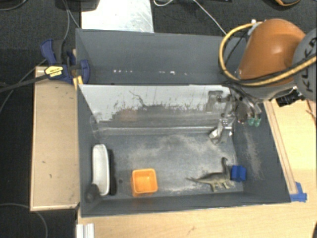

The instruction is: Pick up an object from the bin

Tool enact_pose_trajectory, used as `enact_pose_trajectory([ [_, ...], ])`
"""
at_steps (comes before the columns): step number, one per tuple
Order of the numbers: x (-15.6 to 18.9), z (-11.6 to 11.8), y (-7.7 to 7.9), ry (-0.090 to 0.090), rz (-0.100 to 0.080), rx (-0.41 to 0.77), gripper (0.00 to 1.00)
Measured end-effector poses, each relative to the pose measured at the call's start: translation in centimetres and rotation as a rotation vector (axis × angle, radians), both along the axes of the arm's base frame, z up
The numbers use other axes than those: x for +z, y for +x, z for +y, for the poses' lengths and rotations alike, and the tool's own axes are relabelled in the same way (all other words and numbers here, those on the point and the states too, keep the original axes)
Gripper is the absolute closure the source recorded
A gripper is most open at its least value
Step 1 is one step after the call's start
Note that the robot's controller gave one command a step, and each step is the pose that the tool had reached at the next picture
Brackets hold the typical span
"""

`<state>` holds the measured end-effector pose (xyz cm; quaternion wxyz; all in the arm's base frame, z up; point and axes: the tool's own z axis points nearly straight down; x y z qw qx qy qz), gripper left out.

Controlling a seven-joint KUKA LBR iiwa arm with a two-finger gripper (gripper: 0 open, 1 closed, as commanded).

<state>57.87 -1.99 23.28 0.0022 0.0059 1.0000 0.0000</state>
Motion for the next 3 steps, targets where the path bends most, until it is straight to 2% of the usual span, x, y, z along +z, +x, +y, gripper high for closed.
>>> enact_pose_trajectory([
  [1, -0.1, 0.0, 0.0, 0.0, 0.0, 0.001, 0.0],
  [2, 4.2, 5.4, -6.2, 0.0, -0.009, 0.229, 0.0],
  [3, -3.2, -4.4, -4.4, -0.002, -0.006, 0.207, 0.0],
])
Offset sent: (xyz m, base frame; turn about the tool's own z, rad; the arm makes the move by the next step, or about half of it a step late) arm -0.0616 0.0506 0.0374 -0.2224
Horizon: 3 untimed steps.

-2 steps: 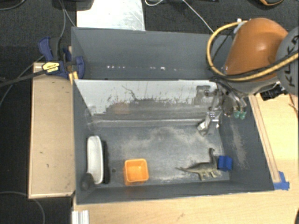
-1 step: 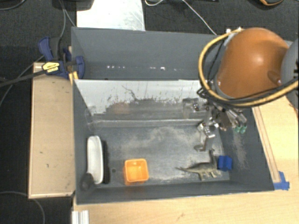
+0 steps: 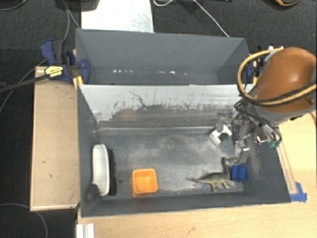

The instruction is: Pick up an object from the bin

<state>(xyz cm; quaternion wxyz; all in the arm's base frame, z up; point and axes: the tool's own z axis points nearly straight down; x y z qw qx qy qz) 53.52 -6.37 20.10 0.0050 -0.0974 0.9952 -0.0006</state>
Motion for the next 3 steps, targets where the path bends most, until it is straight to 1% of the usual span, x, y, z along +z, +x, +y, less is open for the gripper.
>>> enact_pose_trajectory([
  [1, -1.7, -0.8, -4.3, -0.001, -0.004, 0.269, 0.0],
  [2, -9.5, -2.9, -3.1, 0.0, 0.003, 0.211, 0.0],
  [3, -10.2, -3.1, -4.9, -0.003, -0.004, 0.449, 0.0],
])
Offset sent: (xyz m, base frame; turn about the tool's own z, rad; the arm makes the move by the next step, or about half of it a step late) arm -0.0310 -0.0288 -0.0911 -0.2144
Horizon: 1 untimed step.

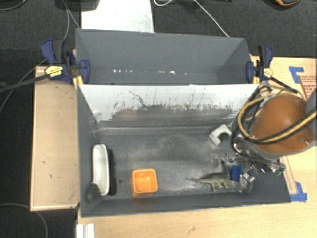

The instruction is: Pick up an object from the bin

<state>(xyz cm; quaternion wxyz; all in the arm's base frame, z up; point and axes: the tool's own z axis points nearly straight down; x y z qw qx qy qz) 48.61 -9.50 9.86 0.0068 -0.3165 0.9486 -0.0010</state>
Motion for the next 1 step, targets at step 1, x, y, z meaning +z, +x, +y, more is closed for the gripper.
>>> enact_pose_trajectory([
  [1, -2.68, 0.42, -0.19, 0.001, -0.006, -0.094, 0.0],
])
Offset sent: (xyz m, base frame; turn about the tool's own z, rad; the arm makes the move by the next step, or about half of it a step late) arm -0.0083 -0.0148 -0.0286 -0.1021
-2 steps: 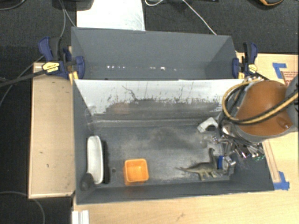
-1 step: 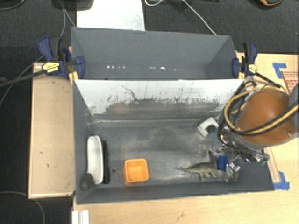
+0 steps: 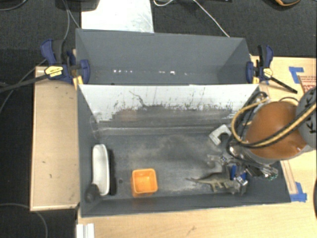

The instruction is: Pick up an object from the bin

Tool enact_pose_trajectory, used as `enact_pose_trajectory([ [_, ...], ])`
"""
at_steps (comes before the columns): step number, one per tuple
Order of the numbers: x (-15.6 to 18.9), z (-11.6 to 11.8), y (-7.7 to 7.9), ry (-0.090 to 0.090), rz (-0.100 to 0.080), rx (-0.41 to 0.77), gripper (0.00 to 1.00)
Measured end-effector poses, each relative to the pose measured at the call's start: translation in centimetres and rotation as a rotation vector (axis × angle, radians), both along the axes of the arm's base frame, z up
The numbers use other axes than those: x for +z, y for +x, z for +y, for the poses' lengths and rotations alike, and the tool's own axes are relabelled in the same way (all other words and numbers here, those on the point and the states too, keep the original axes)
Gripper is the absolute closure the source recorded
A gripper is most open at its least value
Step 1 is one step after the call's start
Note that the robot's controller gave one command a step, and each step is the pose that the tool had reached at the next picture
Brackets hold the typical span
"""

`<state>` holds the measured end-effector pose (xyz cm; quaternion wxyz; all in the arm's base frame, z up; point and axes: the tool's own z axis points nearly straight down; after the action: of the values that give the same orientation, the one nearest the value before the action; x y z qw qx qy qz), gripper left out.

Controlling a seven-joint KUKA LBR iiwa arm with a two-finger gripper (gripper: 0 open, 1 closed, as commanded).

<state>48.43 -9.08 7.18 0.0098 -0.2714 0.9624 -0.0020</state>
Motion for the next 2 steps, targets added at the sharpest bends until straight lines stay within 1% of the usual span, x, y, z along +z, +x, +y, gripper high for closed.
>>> enact_pose_trajectory([
  [1, 0.0, -0.8, -0.2, -0.001, -0.002, 0.084, 0.0],
  [2, -0.1, 0.4, -0.3, -0.009, -0.005, 0.454, 0.0],
])
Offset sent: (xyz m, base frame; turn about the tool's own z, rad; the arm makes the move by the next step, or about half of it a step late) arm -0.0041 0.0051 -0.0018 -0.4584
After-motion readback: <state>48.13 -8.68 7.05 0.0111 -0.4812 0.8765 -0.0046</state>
